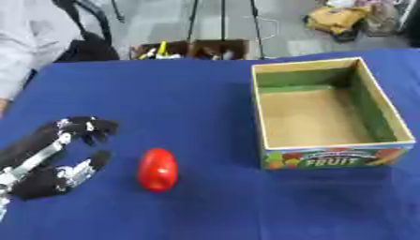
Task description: Pick up objects on the table and place them in the box.
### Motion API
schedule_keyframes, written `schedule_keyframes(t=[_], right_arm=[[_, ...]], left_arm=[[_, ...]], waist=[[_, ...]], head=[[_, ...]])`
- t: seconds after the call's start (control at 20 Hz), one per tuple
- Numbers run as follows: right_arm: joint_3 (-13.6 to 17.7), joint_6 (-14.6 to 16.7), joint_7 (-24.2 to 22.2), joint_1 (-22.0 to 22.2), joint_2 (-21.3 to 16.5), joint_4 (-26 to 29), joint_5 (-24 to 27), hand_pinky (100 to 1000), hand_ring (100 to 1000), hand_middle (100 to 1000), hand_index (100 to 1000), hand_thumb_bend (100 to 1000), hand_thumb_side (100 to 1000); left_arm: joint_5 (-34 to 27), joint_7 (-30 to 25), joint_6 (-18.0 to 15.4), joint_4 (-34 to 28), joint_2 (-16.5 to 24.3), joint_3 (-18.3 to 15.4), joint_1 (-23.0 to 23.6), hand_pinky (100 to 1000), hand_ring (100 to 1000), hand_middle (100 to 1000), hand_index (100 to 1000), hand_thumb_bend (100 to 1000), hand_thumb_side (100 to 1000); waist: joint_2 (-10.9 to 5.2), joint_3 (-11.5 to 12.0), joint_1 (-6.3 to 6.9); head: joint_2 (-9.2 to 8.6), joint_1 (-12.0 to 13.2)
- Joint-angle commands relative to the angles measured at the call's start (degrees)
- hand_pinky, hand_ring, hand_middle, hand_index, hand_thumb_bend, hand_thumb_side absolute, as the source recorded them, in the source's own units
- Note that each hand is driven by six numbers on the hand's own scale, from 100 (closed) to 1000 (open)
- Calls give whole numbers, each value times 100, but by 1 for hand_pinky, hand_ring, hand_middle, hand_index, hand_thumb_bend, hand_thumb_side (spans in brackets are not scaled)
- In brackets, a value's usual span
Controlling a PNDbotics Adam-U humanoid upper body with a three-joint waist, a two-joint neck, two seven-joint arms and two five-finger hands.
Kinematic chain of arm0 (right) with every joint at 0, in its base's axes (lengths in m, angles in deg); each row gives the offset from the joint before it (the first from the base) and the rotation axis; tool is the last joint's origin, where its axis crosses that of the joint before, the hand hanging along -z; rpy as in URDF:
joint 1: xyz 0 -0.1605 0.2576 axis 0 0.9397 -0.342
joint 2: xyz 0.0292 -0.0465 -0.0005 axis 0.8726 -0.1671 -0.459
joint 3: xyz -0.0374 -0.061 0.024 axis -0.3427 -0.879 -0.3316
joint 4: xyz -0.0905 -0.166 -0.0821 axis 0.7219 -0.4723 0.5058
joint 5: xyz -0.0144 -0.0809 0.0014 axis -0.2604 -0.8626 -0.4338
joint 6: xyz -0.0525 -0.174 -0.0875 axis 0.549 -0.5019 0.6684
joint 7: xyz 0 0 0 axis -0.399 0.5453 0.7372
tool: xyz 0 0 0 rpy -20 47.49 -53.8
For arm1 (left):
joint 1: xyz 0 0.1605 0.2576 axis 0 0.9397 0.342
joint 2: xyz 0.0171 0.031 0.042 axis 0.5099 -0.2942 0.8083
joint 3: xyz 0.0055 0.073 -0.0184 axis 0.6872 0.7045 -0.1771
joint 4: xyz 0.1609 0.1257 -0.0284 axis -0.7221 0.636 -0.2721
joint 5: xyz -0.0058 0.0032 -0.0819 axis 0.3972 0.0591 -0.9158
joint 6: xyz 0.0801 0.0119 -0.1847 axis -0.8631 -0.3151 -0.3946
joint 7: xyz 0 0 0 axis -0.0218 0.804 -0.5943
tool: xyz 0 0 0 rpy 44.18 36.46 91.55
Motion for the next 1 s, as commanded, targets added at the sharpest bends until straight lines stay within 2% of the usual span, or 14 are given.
schedule_keyframes(t=[0.05,0.25,0.3,0.35,0.5,0.8,1.0], right_arm=[[0,7,-24,-45,-76,124,33,385,300,390,520,262,707],[-4,-2,-39,-40,-76,124,34,385,300,391,520,261,706],[-7,-8,-45,-37,-75,124,35,385,300,391,520,260,705],[-12,-14,-53,-35,-75,124,36,385,300,391,520,259,706],[-18,-25,-64,-22,-82,124,43,386,301,391,520,257,706],[-39,-33,-93,7,-106,124,60,387,301,391,520,255,708],[-53,-38,-123,29,-119,124,61,388,301,392,519,257,707]], left_arm=[[28,-16,-16,-118,91,-77,1,618,686,725,916,303,1000],[92,-173,-27,-118,154,-44,-5,655,728,779,970,441,973],[126,-262,-37,-112,191,-21,-14,685,755,806,984,511,971],[161,-363,-57,-101,234,6,-28,687,757,809,986,514,973],[274,-655,-159,-35,423,97,-103,729,796,841,1000,600,997],[368,-1026,-398,242,941,368,-453,731,789,864,1000,679,990],[272,-1175,-513,526,1318,639,-652,730,786,873,1000,687,985]], waist=[[-96,-4,-16],[-107,-5,-6],[-115,-8,-1],[-123,-10,3],[-156,-15,17],[-214,-39,44],[-239,-51,60]], head=[[-58,5],[-44,5],[-23,14],[-8,19],[55,13],[137,-25],[165,-56]])
